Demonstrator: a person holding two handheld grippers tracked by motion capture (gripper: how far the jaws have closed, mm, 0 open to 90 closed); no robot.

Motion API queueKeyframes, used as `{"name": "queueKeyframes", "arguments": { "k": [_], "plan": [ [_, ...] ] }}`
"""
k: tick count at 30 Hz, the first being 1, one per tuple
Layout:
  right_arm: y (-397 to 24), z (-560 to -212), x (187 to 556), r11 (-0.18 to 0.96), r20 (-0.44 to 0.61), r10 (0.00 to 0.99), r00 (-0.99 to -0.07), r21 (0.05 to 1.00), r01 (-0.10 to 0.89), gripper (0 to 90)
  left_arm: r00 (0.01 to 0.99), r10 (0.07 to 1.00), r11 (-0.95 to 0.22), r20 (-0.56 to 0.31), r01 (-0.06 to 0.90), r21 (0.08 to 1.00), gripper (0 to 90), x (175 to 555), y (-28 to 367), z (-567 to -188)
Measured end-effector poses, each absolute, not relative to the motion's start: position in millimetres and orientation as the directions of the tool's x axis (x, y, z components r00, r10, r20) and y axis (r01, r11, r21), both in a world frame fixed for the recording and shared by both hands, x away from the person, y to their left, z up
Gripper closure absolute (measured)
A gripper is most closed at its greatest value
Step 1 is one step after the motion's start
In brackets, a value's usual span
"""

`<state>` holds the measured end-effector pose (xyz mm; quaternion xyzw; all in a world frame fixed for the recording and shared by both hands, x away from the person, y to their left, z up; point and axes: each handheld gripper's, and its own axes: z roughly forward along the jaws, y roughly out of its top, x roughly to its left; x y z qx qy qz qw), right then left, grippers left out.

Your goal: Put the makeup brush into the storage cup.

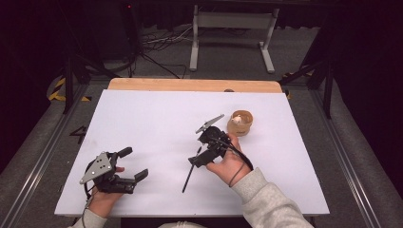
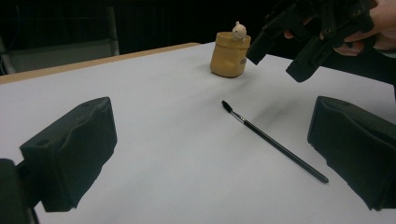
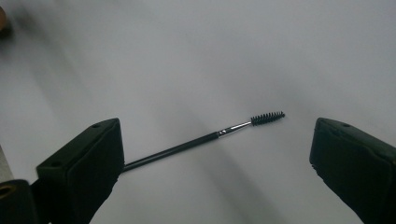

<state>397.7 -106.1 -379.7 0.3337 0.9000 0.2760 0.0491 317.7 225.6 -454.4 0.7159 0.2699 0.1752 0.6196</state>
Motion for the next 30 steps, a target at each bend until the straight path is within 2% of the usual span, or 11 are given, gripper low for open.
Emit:
{"name": "queueKeyframes", "arguments": {
  "k": [9, 22, 30],
  "plan": [
    [-94.9, -384.6, 400.6, 0.663, 0.062, 0.646, -0.76, 0.448, 0.6, 4.9, 0.791, 0.603, -0.071, -0.102, 0.181, 0.981, 2.1, 317.9, 226.2, -454.2],
    [-82.1, -401.3, 412.2, 0.618, 0.152, 0.692, -0.706, 0.381, 0.688, 9.4, 0.791, 0.603, -0.073, -0.098, 0.178, 0.981, 2.3, 318.5, 226.9, -454.2],
    [-80.1, -408.8, 414.9, 0.632, 0.127, 0.701, -0.702, 0.348, 0.693, 12.1, 0.79, 0.605, -0.069, -0.105, 0.183, 0.981, 2.3, 318.7, 226.8, -454.7]
  ]
}}
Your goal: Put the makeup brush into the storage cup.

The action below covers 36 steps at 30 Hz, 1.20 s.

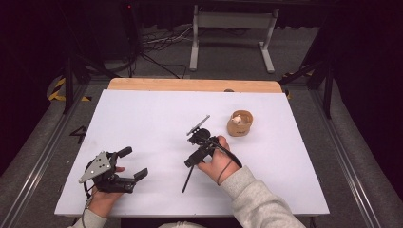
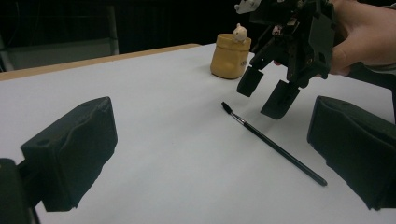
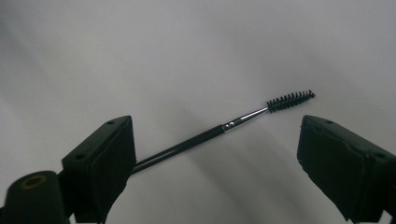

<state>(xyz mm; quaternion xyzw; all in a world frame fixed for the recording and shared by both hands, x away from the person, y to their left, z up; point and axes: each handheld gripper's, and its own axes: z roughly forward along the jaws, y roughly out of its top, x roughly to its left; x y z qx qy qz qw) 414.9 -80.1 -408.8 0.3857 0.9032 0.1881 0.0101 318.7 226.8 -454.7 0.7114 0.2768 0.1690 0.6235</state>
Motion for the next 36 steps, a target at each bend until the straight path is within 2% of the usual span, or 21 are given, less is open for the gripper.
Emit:
{"name": "queueKeyframes", "arguments": {
  "k": [11, 24, 29, 36],
  "plan": [
    [-70.0, -417.2, 416.7, 0.666, 0.082, 0.692, -0.717, 0.309, 0.679, 14.0, 0.788, 0.608, -0.082, -0.099, 0.186, 0.979, 2.9, 318.8, 225.6, -455.7],
    [-59.5, -421.9, 417.5, 0.678, 0.012, 0.705, -0.709, 0.283, 0.679, 22.7, 0.784, 0.615, -0.098, -0.085, 0.182, 0.978, 3.5, 319.1, 225.2, -455.9],
    [-55.5, -426.1, 416.6, 0.697, -0.001, 0.694, -0.72, 0.254, 0.671, 29.3, 0.783, 0.617, -0.099, -0.081, 0.18, 0.979, 3.6, 319.0, 225.1, -456.0],
    [-51.1, -428.8, 415.5, 0.717, -0.024, 0.682, -0.731, 0.218, 0.662, 32.4, 0.783, 0.617, -0.099, -0.081, 0.18, 0.979, 3.6, 319.0, 225.1, -455.9]
  ]
}}
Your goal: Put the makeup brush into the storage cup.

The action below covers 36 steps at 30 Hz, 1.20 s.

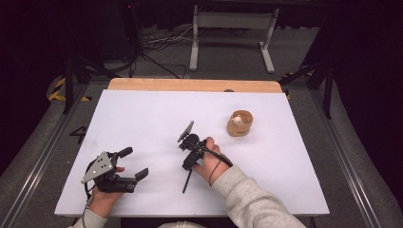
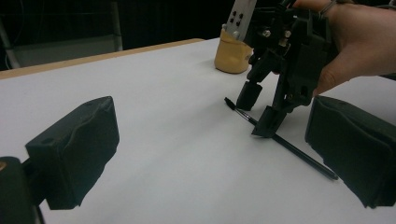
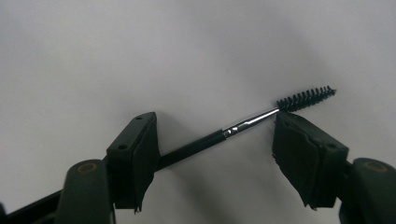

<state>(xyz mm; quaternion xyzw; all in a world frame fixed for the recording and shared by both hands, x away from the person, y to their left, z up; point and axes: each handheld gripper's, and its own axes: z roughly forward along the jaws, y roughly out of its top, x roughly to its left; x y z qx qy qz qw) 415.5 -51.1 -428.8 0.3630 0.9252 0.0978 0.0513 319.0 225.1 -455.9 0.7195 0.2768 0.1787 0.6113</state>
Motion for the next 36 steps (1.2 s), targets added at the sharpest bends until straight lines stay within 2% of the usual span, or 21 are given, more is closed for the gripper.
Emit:
{"name": "queueKeyframes", "arguments": {
  "k": [7, 21, 30, 36],
  "plan": [
    [-49.6, -426.6, 414.9, 0.727, -0.026, 0.675, -0.737, 0.194, 0.659, 43.1, 0.784, 0.616, -0.098, -0.083, 0.18, 0.979, 3.7, 319.0, 225.1, -456.0],
    [-49.2, -423.2, 417.6, 0.745, -0.025, 0.659, -0.752, 0.163, 0.647, 83.9, 0.785, 0.614, -0.095, -0.087, 0.183, 0.979, 3.9, 318.9, 225.3, -455.9],
    [-49.1, -422.6, 416.5, 0.761, -0.035, 0.641, -0.767, 0.164, 0.628, 85.2, 0.784, 0.614, -0.093, -0.088, 0.183, 0.979, 4.0, 319.1, 225.8, -455.8],
    [-53.3, -412.7, 415.0, 0.756, -0.024, 0.637, -0.771, 0.217, 0.618, 85.3, 0.784, 0.615, -0.095, -0.087, 0.183, 0.978, 4.1, 319.1, 225.7, -455.9]
  ]
}}
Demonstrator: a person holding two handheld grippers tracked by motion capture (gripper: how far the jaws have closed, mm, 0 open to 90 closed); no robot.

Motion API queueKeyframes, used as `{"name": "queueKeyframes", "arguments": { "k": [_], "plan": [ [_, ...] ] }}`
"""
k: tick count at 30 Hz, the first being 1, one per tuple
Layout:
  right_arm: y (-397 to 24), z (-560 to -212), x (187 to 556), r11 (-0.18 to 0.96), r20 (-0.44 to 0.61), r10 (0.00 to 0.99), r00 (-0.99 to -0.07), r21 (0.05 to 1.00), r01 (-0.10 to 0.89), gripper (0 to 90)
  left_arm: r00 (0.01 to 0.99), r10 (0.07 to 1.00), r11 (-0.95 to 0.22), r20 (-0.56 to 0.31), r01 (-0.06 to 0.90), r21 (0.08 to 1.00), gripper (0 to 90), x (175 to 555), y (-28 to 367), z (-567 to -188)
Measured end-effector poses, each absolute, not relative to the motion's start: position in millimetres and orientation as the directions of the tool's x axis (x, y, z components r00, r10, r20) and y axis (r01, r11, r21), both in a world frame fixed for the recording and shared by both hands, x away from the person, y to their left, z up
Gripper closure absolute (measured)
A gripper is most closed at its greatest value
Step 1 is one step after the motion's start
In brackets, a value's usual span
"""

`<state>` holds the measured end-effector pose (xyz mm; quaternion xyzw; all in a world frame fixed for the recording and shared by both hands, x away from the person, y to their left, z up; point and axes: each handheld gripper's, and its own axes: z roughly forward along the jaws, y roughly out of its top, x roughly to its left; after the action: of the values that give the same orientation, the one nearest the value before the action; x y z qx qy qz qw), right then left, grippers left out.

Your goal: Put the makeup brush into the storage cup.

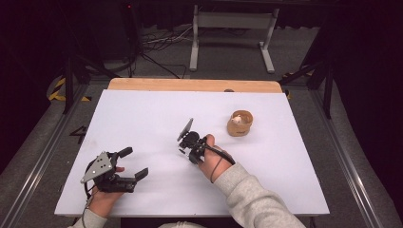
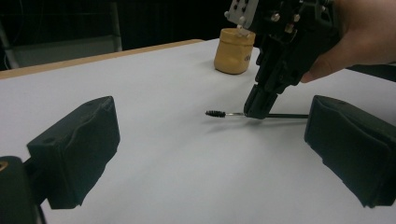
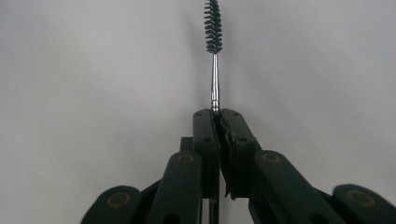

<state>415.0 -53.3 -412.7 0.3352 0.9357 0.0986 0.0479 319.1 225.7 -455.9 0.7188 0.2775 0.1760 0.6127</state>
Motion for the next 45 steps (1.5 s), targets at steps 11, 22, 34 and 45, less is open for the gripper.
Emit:
{"name": "queueKeyframes", "arguments": {
  "k": [11, 22, 34, 45],
  "plan": [
    [-66.6, -373.9, 408.3, 0.746, -0.017, 0.601, -0.799, 0.371, 0.553, 85.4, 0.784, 0.614, -0.096, -0.087, 0.183, 0.978, 4.1, 319.1, 225.5, -456.0],
    [-82.9, -352.0, 399.8, 0.693, -0.03, 0.576, -0.817, 0.548, 0.469, 85.4, 0.784, 0.614, -0.097, -0.086, 0.184, 0.978, 4.1, 319.2, 225.4, -456.1],
    [-103.3, -336.6, 395.2, 0.593, -0.035, 0.569, -0.821, 0.71, 0.381, 85.3, 0.784, 0.614, -0.097, -0.091, 0.19, 0.977, 4.2, 319.3, 225.2, -456.7],
    [-127.8, -328.8, 394.6, 0.442, -0.006, 0.59, -0.808, 0.84, 0.316, 85.4, 0.783, 0.615, -0.094, -0.095, 0.192, 0.977, 4.3, 319.0, 224.7, -457.0]
  ]
}}
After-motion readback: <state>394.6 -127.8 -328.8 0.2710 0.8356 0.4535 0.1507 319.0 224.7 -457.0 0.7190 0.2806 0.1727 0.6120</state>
